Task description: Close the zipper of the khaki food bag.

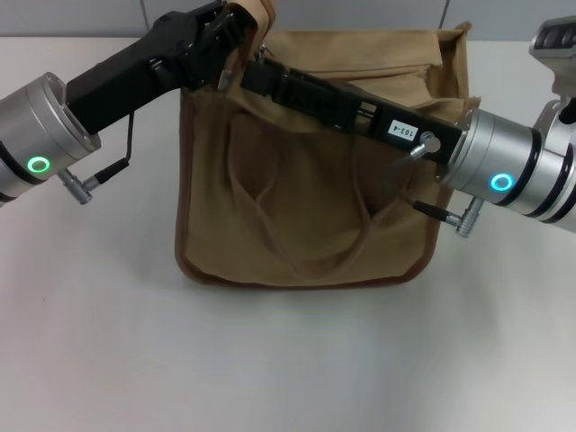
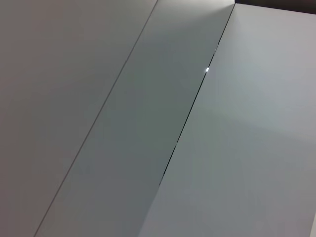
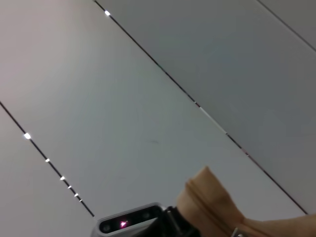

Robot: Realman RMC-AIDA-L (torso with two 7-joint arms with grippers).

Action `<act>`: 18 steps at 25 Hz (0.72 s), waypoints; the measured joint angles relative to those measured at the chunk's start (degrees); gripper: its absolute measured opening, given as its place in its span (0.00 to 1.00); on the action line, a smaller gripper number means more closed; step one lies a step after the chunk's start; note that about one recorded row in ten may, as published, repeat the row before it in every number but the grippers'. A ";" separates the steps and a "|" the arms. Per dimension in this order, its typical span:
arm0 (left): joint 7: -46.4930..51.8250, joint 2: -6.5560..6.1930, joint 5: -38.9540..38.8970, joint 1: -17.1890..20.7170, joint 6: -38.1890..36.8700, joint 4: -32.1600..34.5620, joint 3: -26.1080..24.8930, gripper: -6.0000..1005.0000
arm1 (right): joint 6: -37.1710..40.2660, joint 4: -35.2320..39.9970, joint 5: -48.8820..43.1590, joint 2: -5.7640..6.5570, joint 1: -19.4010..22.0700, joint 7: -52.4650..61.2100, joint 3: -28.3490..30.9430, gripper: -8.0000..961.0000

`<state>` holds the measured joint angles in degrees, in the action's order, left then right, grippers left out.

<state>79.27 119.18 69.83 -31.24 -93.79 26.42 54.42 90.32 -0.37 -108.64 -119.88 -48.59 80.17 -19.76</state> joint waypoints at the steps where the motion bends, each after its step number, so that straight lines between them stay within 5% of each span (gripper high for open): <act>1: -0.02 0.00 0.00 -0.05 0.06 -0.17 0.03 0.05 | 0.06 -0.20 0.00 0.00 -0.14 -0.25 -0.09 0.78; 13: -0.04 0.00 -0.01 -0.05 0.21 -0.41 0.03 0.05 | -0.36 -0.09 0.02 0.00 0.81 -1.31 0.43 0.77; 18: -0.16 0.00 -0.01 -0.07 0.68 -0.41 -0.06 0.05 | 0.03 -0.06 0.02 0.00 0.86 -1.33 0.44 0.57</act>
<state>79.11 119.18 69.82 -31.32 -93.11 26.01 54.36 90.36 -0.44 -108.62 -119.88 -47.73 78.83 -19.33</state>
